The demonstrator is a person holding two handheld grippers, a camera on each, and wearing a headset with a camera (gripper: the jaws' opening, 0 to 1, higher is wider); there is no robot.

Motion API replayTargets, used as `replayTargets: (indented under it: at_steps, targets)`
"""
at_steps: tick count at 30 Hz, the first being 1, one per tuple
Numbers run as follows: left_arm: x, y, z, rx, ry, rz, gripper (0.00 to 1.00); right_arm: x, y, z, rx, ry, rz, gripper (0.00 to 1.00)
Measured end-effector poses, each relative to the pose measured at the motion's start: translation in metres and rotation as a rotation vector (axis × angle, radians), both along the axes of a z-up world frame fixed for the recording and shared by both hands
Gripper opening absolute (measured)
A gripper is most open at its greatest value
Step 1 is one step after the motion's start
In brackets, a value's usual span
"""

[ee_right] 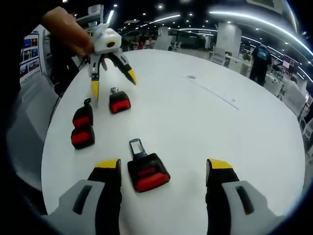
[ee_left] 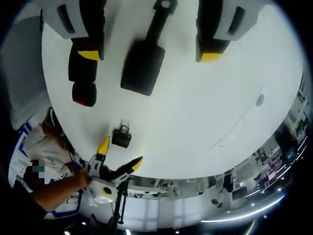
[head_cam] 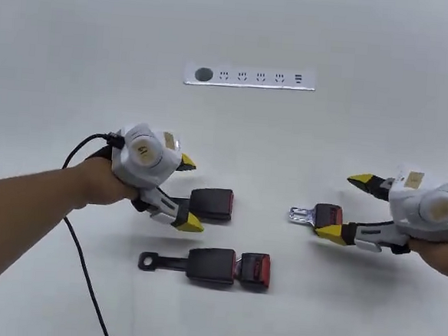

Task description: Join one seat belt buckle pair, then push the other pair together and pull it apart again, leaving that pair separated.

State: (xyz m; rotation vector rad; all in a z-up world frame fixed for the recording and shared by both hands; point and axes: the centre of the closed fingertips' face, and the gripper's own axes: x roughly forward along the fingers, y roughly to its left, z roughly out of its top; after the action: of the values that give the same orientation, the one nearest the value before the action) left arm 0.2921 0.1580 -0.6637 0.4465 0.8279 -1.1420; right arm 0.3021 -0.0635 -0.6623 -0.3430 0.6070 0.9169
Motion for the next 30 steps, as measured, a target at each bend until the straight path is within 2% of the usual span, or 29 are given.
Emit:
replayTargets:
  at_steps: [2, 3, 4, 5, 7, 9, 10, 11, 16, 18, 20, 21, 23, 26, 30]
  targets:
    - [-0.001, 0.003, 0.003, -0.008, 0.017, 0.054, 0.83, -0.002, 0.003, 0.004, 0.006, -0.016, -0.027, 0.74]
    - [0.001, 0.003, 0.006, -0.048, 0.003, 0.084, 0.84, -0.005, 0.004, 0.006, -0.003, -0.021, -0.035, 0.74]
    - [0.0, 0.004, 0.01, -0.07, -0.007, 0.109, 0.86, -0.008, 0.008, 0.011, 0.007, -0.025, -0.055, 0.75]
    - [-0.001, 0.006, 0.011, -0.068, -0.009, 0.133, 0.88, -0.008, 0.009, 0.013, 0.019, -0.032, -0.071, 0.77]
    - [-0.002, 0.011, 0.014, -0.092, -0.017, 0.184, 0.94, -0.008, 0.011, 0.018, 0.04, -0.049, -0.107, 0.8]
    - [0.0, 0.019, 0.018, -0.103, -0.044, 0.241, 1.0, -0.01, 0.013, 0.023, 0.057, -0.063, -0.149, 0.83]
    - [-0.004, 0.02, 0.019, -0.112, -0.032, 0.25, 1.0, -0.011, 0.013, 0.025, 0.058, -0.07, -0.167, 0.86]
    - [-0.005, 0.022, 0.022, -0.124, -0.032, 0.276, 1.0, -0.013, 0.012, 0.024, 0.051, -0.074, -0.187, 0.89]
    - [-0.014, 0.033, 0.03, -0.138, -0.04, 0.328, 1.0, -0.022, 0.015, 0.035, 0.067, -0.097, -0.24, 0.92]
    - [-0.017, 0.037, 0.035, -0.17, -0.037, 0.37, 1.0, -0.025, 0.015, 0.039, 0.068, -0.11, -0.253, 0.93]
    - [-0.019, 0.041, 0.038, -0.172, -0.048, 0.399, 1.0, -0.026, 0.014, 0.041, 0.073, -0.115, -0.269, 0.94]
    - [-0.023, 0.043, 0.046, -0.179, -0.059, 0.42, 1.0, -0.029, 0.014, 0.043, 0.085, -0.112, -0.287, 0.94]
    - [-0.029, 0.045, 0.05, -0.193, -0.059, 0.432, 1.0, -0.034, 0.015, 0.045, 0.088, -0.115, -0.295, 0.94]
    - [-0.039, 0.05, 0.052, -0.202, -0.063, 0.447, 1.0, -0.044, 0.016, 0.055, 0.097, -0.126, -0.315, 0.94]
    - [-0.047, 0.057, 0.057, -0.21, -0.084, 0.453, 1.0, -0.053, 0.018, 0.06, 0.106, -0.13, -0.329, 0.94]
